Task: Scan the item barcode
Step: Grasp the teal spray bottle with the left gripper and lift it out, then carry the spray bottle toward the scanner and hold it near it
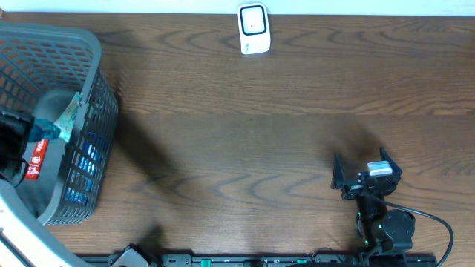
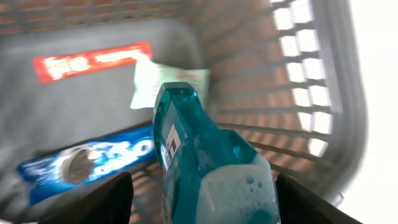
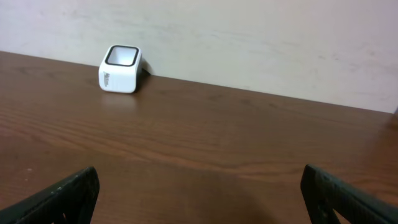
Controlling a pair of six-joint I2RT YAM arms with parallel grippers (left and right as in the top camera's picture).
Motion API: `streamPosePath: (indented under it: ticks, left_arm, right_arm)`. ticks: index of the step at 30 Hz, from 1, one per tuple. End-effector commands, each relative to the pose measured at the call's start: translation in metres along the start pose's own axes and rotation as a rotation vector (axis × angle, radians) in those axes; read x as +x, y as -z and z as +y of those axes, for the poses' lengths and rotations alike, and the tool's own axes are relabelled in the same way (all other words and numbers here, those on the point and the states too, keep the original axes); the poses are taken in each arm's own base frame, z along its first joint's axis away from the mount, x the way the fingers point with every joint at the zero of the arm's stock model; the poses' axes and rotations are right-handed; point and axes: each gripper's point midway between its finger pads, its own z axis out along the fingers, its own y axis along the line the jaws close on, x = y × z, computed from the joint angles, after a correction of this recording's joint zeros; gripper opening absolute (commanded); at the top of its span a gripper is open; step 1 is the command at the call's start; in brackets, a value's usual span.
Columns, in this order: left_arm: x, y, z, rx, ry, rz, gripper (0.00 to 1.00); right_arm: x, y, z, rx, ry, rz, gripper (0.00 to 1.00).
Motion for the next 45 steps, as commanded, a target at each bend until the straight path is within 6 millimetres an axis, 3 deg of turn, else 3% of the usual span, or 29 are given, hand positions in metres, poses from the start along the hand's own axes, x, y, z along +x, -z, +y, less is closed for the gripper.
streamPosePath:
  ticks: [1, 13, 19, 32, 38, 45]
  left_arm:
    - [0.008, 0.028, -0.041, 0.195, -0.033, -0.003, 0.21]
    - [0.050, 0.087, -0.107, 0.563, -0.086, 0.101, 0.22]
    - [0.085, 0.100, -0.135, 0.650, -0.170, 0.190, 0.21]
    - [0.120, 0.087, -0.156, 0.648, -0.256, 0.289, 0.21]
    - [0.154, 0.071, -0.169, 0.613, -0.333, 0.373, 0.21]
    - [0.216, 0.031, -0.180, 0.479, -0.460, 0.474, 0.21]
  right_arm:
    - [0.001, 0.000, 0.001, -0.001, 0.014, 0.000, 0.99]
    - [0.000, 0.000, 0.001, -0.002, 0.014, 0.000, 0.99]
    - [0.000, 0.000, 0.001, -0.002, 0.014, 0.000, 0.99]
    - [0.000, 0.000, 0.001, -0.002, 0.014, 0.000, 0.99]
    - [0.000, 0.000, 0.001, -0.002, 0.014, 0.000, 0.99]
    - [0.000, 0.000, 0.001, -0.002, 0.014, 0.000, 0.99]
